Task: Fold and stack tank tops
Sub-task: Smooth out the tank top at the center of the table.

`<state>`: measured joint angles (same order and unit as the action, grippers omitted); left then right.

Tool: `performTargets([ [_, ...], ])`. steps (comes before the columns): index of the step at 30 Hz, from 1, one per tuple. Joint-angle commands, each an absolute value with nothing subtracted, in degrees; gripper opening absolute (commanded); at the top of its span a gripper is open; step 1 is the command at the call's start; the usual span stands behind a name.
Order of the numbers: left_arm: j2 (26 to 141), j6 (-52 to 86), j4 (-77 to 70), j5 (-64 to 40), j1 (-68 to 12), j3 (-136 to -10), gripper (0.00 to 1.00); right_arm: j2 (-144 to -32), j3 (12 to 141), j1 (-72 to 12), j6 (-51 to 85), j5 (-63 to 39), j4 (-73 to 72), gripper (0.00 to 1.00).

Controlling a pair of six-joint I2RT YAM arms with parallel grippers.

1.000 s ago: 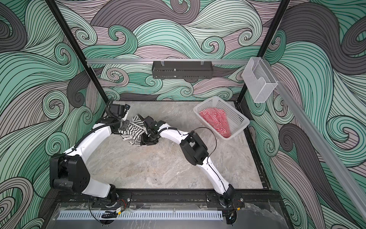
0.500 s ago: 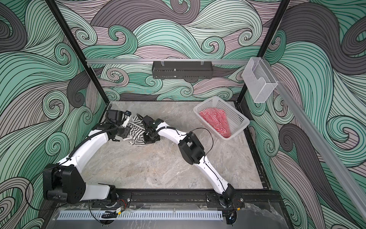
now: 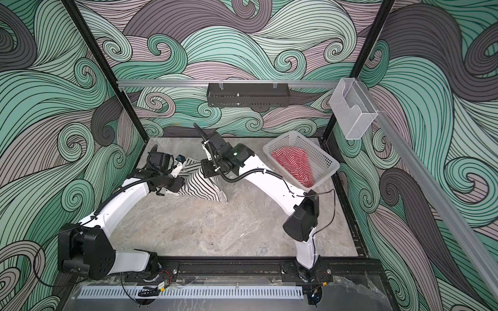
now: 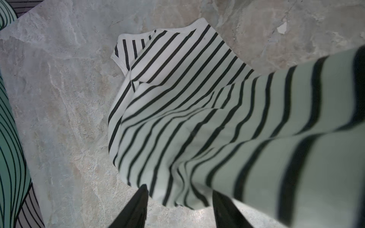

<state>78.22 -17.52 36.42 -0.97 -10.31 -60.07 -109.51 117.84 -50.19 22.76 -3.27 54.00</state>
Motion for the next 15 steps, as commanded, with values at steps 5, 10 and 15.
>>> performTargets([
  [5,86.0,-17.7,39.3,-2.1,-15.2,-61.5,0.56,-117.0,112.9,-51.3,15.8,0.7,65.0,0.00],
  [10,92.5,-18.5,38.3,3.5,-18.7,-62.9,0.56,-117.7,108.7,-52.1,16.2,10.6,66.9,0.05],
  [15,103.0,-19.3,40.4,14.5,-20.9,-68.3,0.54,-116.1,106.5,-52.0,17.3,10.9,66.6,0.31],
])
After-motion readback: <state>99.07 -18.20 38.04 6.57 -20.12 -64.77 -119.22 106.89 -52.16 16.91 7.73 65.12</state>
